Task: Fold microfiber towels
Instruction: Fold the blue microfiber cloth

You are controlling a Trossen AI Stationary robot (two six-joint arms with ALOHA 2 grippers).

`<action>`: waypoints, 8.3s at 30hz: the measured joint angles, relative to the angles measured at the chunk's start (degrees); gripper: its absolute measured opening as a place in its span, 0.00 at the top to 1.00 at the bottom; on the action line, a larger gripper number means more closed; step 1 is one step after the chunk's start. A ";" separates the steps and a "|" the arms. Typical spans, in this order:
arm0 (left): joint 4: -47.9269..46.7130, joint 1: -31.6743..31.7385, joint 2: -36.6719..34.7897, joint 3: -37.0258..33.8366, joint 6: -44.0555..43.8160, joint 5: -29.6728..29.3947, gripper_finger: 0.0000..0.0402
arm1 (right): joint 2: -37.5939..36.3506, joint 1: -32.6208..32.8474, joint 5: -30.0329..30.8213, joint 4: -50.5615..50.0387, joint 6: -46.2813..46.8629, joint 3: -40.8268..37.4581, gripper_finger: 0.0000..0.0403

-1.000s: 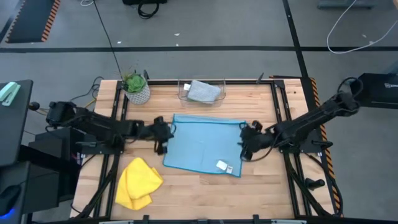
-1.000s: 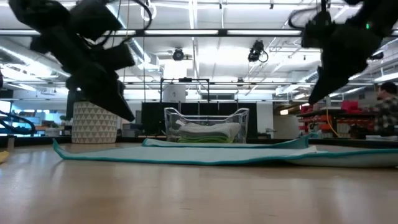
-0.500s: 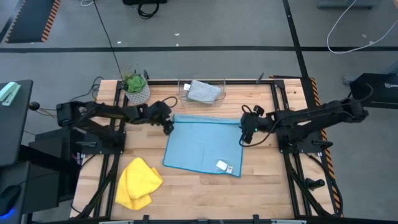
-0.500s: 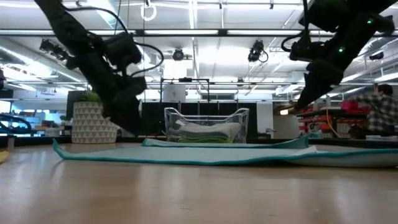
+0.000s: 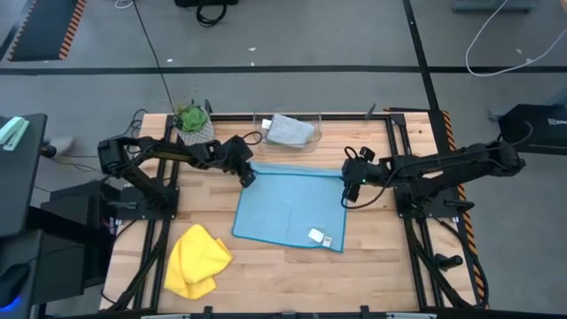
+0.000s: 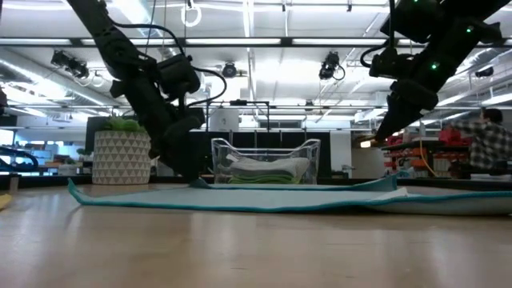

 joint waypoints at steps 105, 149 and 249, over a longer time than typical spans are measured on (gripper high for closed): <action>-14.31 -36.20 -18.76 -0.10 -4.73 -5.23 0.62 | 14.45 30.65 -3.04 -0.69 38.22 9.27 0.71; -25.23 -35.42 -5.44 6.62 3.90 -1.07 0.95 | 26.09 7.88 -4.99 5.80 32.76 9.24 0.95; 8.18 -56.75 -3.38 -0.14 -7.35 -10.42 0.81 | 61.61 40.92 -7.31 2.55 16.50 50.60 0.97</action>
